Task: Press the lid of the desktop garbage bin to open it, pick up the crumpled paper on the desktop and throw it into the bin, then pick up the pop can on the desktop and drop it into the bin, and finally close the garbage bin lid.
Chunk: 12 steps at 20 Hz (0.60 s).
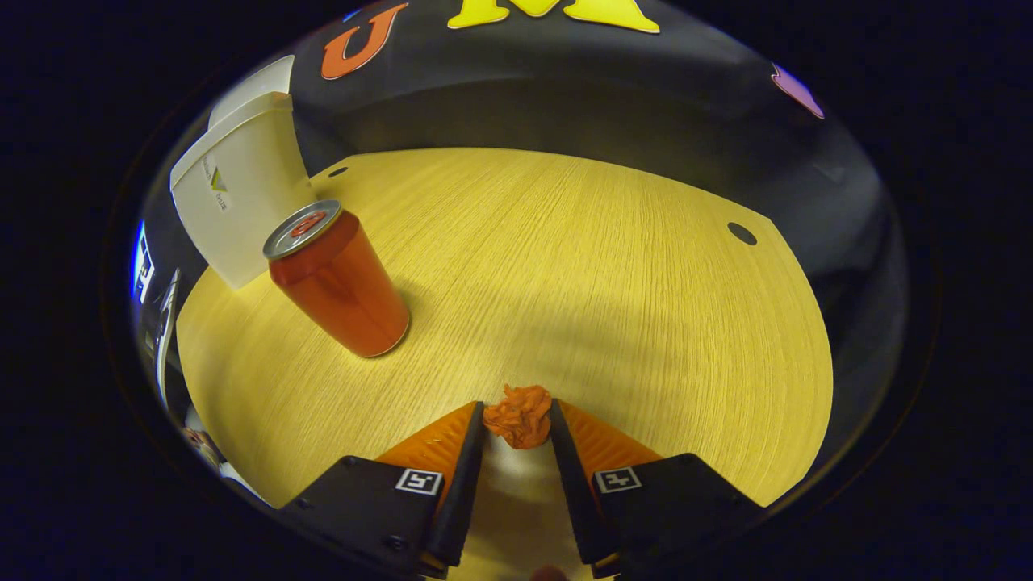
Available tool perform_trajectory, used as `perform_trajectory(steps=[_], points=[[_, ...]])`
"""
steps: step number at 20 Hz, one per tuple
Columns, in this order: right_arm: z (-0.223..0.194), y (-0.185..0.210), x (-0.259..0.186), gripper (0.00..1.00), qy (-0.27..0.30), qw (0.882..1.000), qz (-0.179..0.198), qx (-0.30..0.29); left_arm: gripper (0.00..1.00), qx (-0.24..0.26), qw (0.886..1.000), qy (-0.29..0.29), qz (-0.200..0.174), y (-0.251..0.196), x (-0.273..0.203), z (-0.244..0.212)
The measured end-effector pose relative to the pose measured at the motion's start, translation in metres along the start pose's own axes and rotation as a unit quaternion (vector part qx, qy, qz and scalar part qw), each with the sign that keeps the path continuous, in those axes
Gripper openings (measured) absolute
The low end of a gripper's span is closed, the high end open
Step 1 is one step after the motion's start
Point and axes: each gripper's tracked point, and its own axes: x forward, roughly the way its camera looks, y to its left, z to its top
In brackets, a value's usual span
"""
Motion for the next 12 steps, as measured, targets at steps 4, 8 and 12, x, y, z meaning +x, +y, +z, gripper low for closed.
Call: perform_trajectory(steps=[4,8,12], points=[[0.001,-0.001,0.002,0.19,0.003,1.000,-0.010,0.009,0.98,0.003,1.000,0.002,0.003,0.008,-0.002,-0.003],[0.007,-0.003,-0.010,0.05,0.001,1.000,-0.028,0.012,0.98,0.001,1.000,0.009,0.009,0.018,-0.002,-0.006],[0.026,0.015,-0.042,0.05,-0.017,1.000,-0.011,0.017,0.98,-0.005,1.000,0.010,0.002,0.018,0.002,-0.010]])
